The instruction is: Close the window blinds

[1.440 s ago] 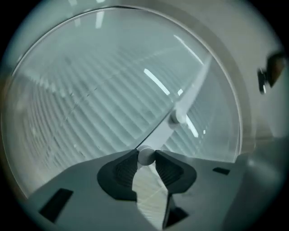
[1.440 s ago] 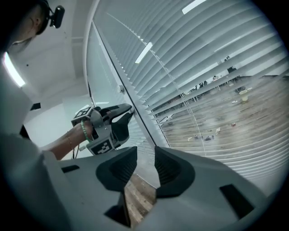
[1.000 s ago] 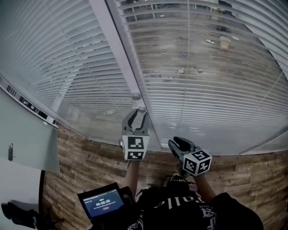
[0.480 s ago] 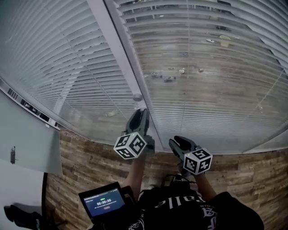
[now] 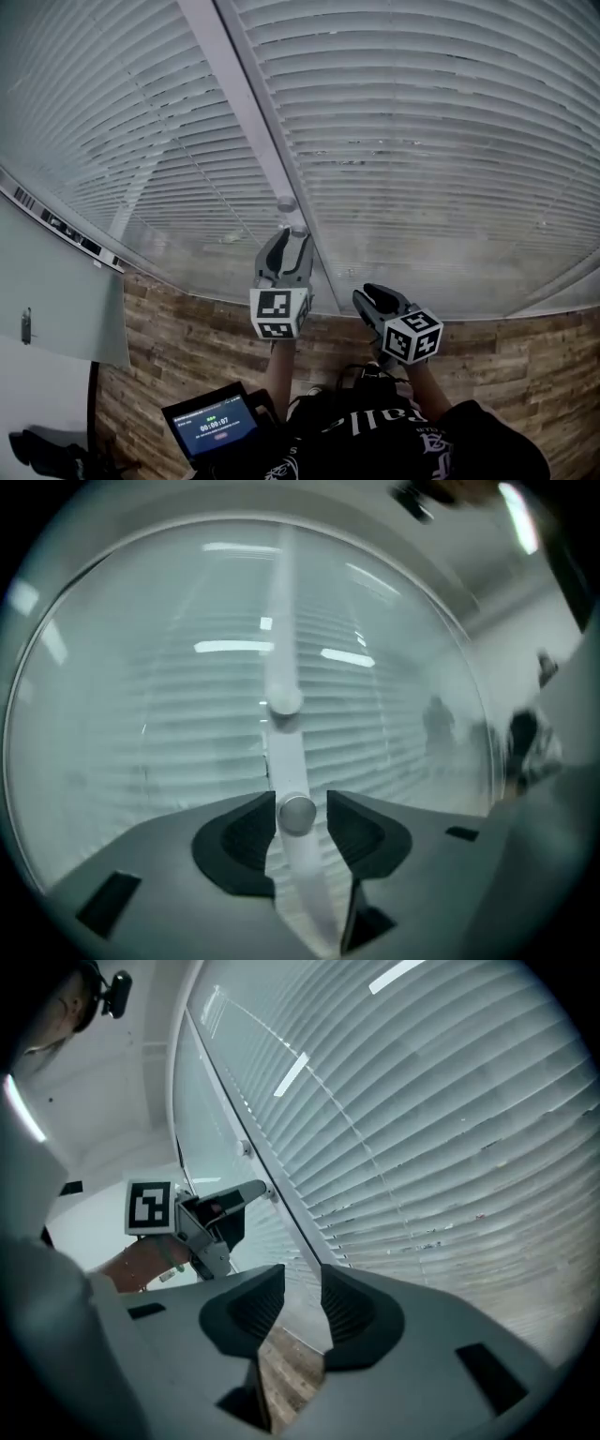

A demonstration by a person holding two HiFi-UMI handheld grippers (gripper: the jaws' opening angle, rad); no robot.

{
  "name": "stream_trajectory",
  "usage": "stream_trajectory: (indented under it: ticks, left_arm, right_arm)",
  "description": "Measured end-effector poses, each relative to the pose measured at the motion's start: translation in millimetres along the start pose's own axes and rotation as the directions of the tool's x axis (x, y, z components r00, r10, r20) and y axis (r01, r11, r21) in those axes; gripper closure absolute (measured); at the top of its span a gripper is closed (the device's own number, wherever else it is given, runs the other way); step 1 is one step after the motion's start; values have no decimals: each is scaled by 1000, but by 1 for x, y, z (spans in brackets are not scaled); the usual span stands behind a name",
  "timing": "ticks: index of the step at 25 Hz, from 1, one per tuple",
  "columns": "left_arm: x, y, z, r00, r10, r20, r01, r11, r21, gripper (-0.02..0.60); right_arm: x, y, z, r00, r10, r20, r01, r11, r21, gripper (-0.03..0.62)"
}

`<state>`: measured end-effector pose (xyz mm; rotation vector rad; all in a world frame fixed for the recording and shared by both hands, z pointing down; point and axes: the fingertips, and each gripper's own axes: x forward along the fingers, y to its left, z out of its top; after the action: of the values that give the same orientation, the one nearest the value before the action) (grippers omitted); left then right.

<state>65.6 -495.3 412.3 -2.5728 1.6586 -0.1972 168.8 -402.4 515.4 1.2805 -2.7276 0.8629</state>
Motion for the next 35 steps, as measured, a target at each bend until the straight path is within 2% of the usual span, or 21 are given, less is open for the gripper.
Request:
stream_trajectory:
  ticks: [1, 3, 5, 6, 7, 9, 10, 11, 12, 13, 14, 16, 17, 18, 19, 20, 23, 25, 31, 33, 35]
  left_arm:
    - [1, -4, -4, 998, 20, -51, -9, 977, 214, 422]
    - [4, -11, -10, 991, 60, -117, 8, 862, 507, 422]
    - [7, -12, -12, 988, 79, -131, 16, 797, 604, 422]
    - [8, -10, -10, 989, 79, -124, 12, 800, 600, 431]
    - [8, -8, -8, 991, 72, -112, 4, 825, 565, 449]
    - [8, -2, -6, 998, 40, -56, -17, 935, 354, 451]
    - [7, 0, -5, 1000, 23, -5, -22, 988, 154, 453]
    - [5, 3, -4, 998, 16, 56, -11, 996, -94, 453]
    - [4, 7, -3, 993, 26, 114, 15, 939, -343, 453]
    - [3, 11, -3, 986, 45, 161, 53, 831, -554, 453]
    - [4, 14, -5, 979, 64, 195, 97, 693, -715, 454]
    - [6, 16, -10, 968, 83, 237, 182, 420, -889, 454]
    - [6, 16, -11, 965, 86, 249, 208, 329, -921, 454]
    - [6, 15, -13, 963, 82, 255, 222, 287, -932, 454]
    - [5, 14, -14, 964, 72, 255, 224, 298, -928, 454]
    - [3, 14, -14, 967, 57, 249, 214, 354, -911, 453]
    - [-4, 16, -13, 979, -3, 205, 164, 612, -774, 453]
    - [-7, 15, -12, 983, -55, 177, 162, 718, -677, 453]
    - [-45, -13, -54, 972, -225, 59, 227, 862, -453, 493]
    - [-69, -24, -72, 960, -280, 8, 263, 890, -372, 567]
    - [-93, -31, -90, 942, -333, -43, 304, 900, -311, 577]
  right_arm:
    - [0, 0, -1, 1000, 0, -3, 0, 1000, 0, 462]
    - [0, 1, -4, 1000, 0, -9, 0, 1000, -1, 462]
    - [2, 2, -5, 1000, 1, -11, -1, 1000, -1, 462]
    - [3, 2, -5, 1000, 0, -11, 0, 1000, -1, 462]
    - [4, 3, -4, 1000, -1, -9, 1, 1000, 1, 462]
    - [4, 1, -4, 1000, -7, -5, 7, 1000, 7, 462]
    - [3, 0, -5, 1000, -12, -4, 12, 1000, 10, 462]
    - [2, -2, -6, 1000, -17, -3, 17, 1000, 13, 462]
    - [2, -2, -7, 1000, -21, -2, 21, 1000, 16, 462]
    - [2, -2, -7, 1000, -22, -2, 22, 1000, 19, 462]
    - [4, -1, -6, 1000, -22, -1, 22, 1000, 21, 462]
    - [5, 2, -6, 1000, -20, 1, 19, 1000, 22, 462]
    - [5, 3, -7, 1000, -20, 3, 20, 1000, 23, 462]
    - [3, 3, -10, 1000, -23, 4, 22, 999, 23, 462]
    - [1, 4, -13, 1000, -26, 5, 26, 999, 22, 462]
    - [-2, 5, -17, 1000, -29, 7, 29, 999, 21, 462]
    - [-4, 15, -21, 999, -38, 12, 38, 999, 20, 462]
    - [-2, 20, -20, 999, -49, 19, 49, 999, 21, 462]
    - [-4, 45, -34, 996, -86, 35, 85, 996, 29, 462]
    - [-7, 60, -41, 994, -98, 45, 97, 995, 30, 462]
    - [-8, 74, -48, 991, -117, 59, 115, 993, 31, 462]
